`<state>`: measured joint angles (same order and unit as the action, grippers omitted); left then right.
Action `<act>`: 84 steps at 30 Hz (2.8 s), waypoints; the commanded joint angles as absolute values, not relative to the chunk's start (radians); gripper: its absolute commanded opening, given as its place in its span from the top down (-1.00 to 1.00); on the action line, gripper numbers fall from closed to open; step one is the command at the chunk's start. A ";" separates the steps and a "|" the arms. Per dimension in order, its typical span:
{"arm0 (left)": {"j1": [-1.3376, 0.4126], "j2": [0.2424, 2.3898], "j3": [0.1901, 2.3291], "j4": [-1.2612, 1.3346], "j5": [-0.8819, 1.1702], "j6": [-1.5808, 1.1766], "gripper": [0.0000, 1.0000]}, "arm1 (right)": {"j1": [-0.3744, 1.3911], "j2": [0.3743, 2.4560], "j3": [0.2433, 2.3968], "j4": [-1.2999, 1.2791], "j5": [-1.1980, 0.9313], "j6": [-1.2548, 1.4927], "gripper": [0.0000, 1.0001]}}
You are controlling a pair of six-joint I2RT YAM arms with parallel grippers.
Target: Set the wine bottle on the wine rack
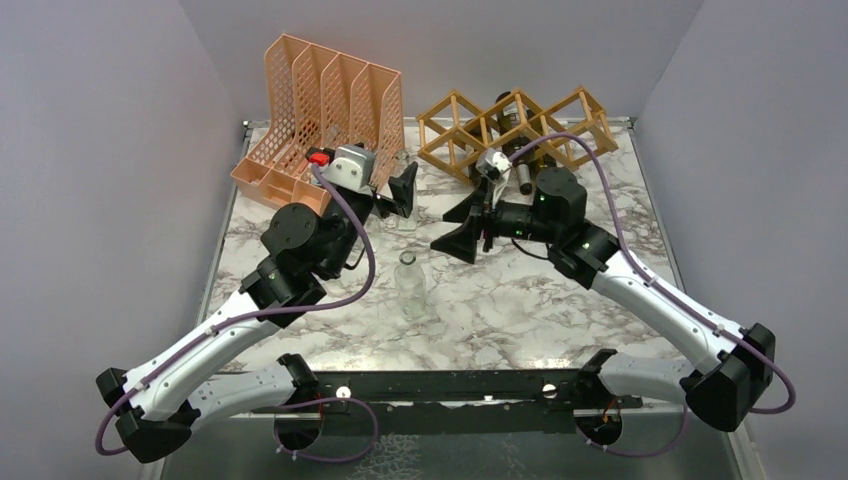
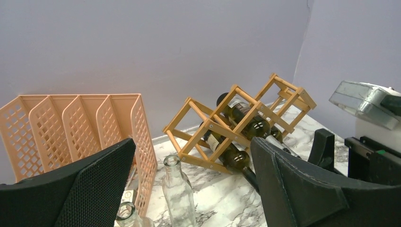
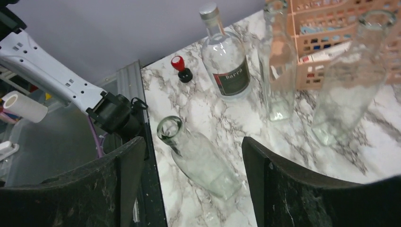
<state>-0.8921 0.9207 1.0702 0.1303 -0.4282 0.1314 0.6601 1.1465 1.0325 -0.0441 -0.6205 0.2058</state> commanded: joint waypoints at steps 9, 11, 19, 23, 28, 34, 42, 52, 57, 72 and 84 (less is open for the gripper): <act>-0.893 0.839 0.992 0.228 -0.483 0.171 -0.98 | 0.837 1.319 1.046 0.192 -0.647 0.048 -0.50; -0.894 0.818 0.954 0.275 -0.476 0.173 -0.98 | 0.842 1.340 1.032 0.222 -0.662 0.032 -0.49; -0.893 0.824 0.921 0.278 -0.488 0.165 -0.98 | 0.853 1.405 0.981 0.255 -0.729 -0.044 -0.21; -0.893 0.835 0.912 0.270 -0.508 0.146 -0.98 | 0.854 1.405 0.967 0.246 -0.742 -0.092 0.14; -0.893 0.852 0.904 0.270 -0.521 0.129 -0.98 | 0.854 1.348 0.916 0.325 -0.694 -0.106 0.62; -0.894 0.862 0.885 0.267 -0.519 0.095 -0.98 | 0.854 1.216 0.837 0.404 -0.472 -0.113 0.89; -0.894 0.891 0.817 0.252 -0.371 0.057 -0.98 | 0.854 1.012 0.749 0.385 -0.105 -0.020 0.98; -0.894 0.979 0.710 0.334 -0.035 0.001 -0.98 | 0.854 0.897 0.792 0.187 0.344 0.290 0.98; -0.895 1.076 0.661 0.399 0.103 0.035 -0.98 | 0.854 0.918 0.866 0.037 0.472 0.460 0.98; -0.904 1.273 0.588 0.636 0.089 0.103 -0.95 | 0.854 0.990 0.967 -0.122 0.563 0.691 0.98; -0.908 1.308 0.561 0.662 0.134 0.088 -0.78 | 0.854 0.977 0.978 -0.149 0.565 0.734 0.98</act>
